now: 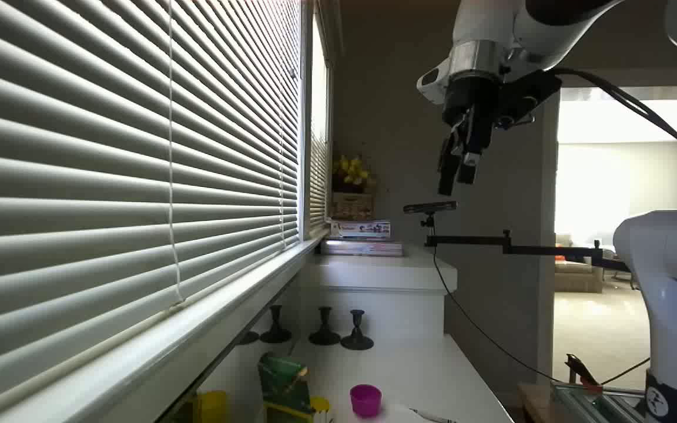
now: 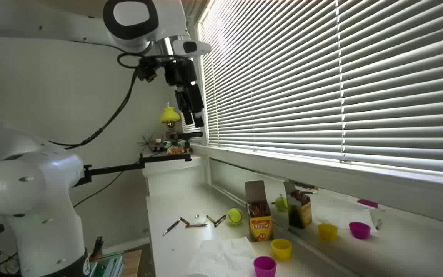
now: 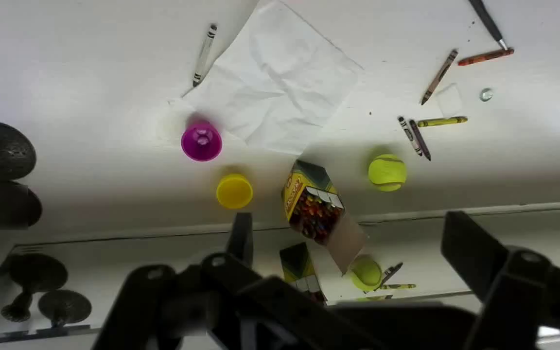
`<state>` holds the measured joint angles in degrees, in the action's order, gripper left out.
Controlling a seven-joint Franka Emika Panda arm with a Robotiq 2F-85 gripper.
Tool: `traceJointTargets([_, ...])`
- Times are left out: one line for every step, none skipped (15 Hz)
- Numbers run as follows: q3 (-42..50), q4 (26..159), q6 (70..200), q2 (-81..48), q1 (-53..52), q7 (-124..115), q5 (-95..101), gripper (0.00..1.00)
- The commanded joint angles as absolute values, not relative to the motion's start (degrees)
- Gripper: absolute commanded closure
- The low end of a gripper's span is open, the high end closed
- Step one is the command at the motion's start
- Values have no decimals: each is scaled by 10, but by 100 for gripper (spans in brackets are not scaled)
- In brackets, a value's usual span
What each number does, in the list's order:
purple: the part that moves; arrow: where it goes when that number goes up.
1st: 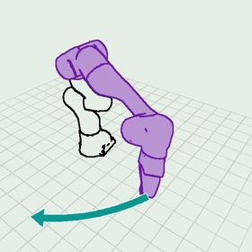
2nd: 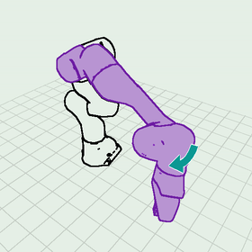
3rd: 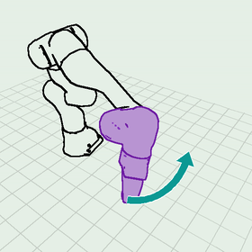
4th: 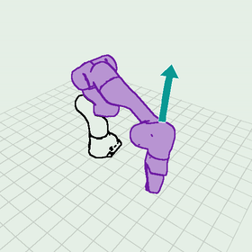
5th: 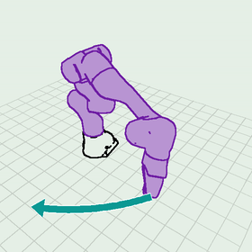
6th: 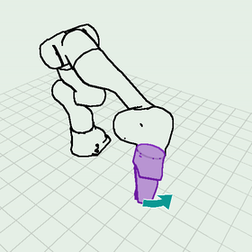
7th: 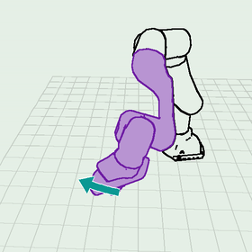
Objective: Use the white napkin to wipe the counter.
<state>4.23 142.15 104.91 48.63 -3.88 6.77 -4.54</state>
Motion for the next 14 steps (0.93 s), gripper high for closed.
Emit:
traceJointTargets([38,1420,1048,486,-33,71,-49,0])
traceJointTargets([38,1420,1048,486,-33,71,-49,0])
traceJointTargets([38,1420,1048,486,-33,71,-49,0])
traceJointTargets([38,1420,1048,486,-33,71,-49,0])
traceJointTargets([38,1420,1048,486,-33,71,-49,0])
traceJointTargets([38,1420,1048,486,-33,71,-49,0])
traceJointTargets([36,1424,1040,475,-33,66,-51,0])
traceJointTargets([30,1442,1070,464,-29,60,-47,0])
traceJointTargets([28,1456,1088,453,-29,58,-48,0])
traceJointTargets([23,1476,1115,440,-27,54,-46,0])
traceJointTargets([21,1492,1136,426,-29,56,-45,0])
traceJointTargets([16,1507,1159,408,-31,57,-42,0])
traceJointTargets([10,1518,1182,390,-31,55,-37,0])
traceJointTargets([7,1525,1203,366,-34,59,-36,0])
